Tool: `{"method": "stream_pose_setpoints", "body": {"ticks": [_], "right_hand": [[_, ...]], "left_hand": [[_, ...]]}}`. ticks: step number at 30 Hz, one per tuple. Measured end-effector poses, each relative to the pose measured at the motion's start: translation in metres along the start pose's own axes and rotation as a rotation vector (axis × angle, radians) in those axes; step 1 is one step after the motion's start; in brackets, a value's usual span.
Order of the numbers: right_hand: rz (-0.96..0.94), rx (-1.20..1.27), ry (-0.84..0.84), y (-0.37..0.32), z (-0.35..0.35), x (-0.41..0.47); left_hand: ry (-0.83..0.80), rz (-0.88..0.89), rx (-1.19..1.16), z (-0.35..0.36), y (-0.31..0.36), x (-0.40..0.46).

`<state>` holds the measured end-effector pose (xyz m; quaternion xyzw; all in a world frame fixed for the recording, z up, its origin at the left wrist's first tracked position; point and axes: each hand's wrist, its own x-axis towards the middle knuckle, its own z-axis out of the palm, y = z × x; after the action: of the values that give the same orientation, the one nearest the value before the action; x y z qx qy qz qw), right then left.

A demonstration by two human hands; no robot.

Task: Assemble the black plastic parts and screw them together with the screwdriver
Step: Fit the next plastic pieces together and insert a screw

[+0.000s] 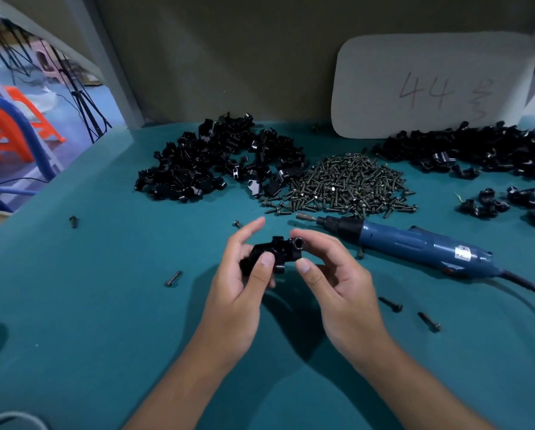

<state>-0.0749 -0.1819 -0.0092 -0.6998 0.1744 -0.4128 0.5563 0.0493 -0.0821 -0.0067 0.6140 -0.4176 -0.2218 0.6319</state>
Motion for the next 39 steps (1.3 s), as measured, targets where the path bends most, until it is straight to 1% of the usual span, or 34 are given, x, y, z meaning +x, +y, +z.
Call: {"method": "stream_pose_setpoints", "body": {"ticks": [5, 8, 10, 15, 20, 32, 36, 39], "right_hand": [[-0.05, -0.055, -0.001, -0.0009, 0.0024, -0.0006], [-0.059, -0.074, 0.004, -0.0003, 0.0024, -0.0005], [-0.032, -0.045, 0.016, -0.0002, 0.0021, 0.0003], [-0.019, -0.041, 0.04, -0.0015, 0.0012, 0.0005], [-0.014, -0.004, 0.051, -0.0026, 0.0023, 0.0018], [-0.028, 0.048, 0.007, -0.0033, 0.0021, 0.0018], [0.007, 0.124, -0.002, -0.0039, 0.0015, 0.001], [0.033, 0.162, -0.01, -0.0051, 0.0011, 0.0009]], "left_hand": [[0.021, 0.022, -0.032, -0.0004, 0.0012, 0.0027], [-0.028, 0.003, -0.072, -0.0006, 0.0009, 0.0011], [-0.054, -0.005, -0.068, 0.0002, 0.0007, 0.0002], [0.01, 0.012, -0.021, 0.0007, 0.0043, -0.0008], [0.023, 0.025, -0.012, 0.0008, 0.0065, -0.0014], [-0.015, 0.061, -0.007, -0.0006, 0.0028, 0.0002], [-0.061, 0.061, -0.014, -0.0003, 0.0032, 0.0001], [-0.064, 0.065, 0.036, -0.0007, 0.0023, -0.0009]]}}
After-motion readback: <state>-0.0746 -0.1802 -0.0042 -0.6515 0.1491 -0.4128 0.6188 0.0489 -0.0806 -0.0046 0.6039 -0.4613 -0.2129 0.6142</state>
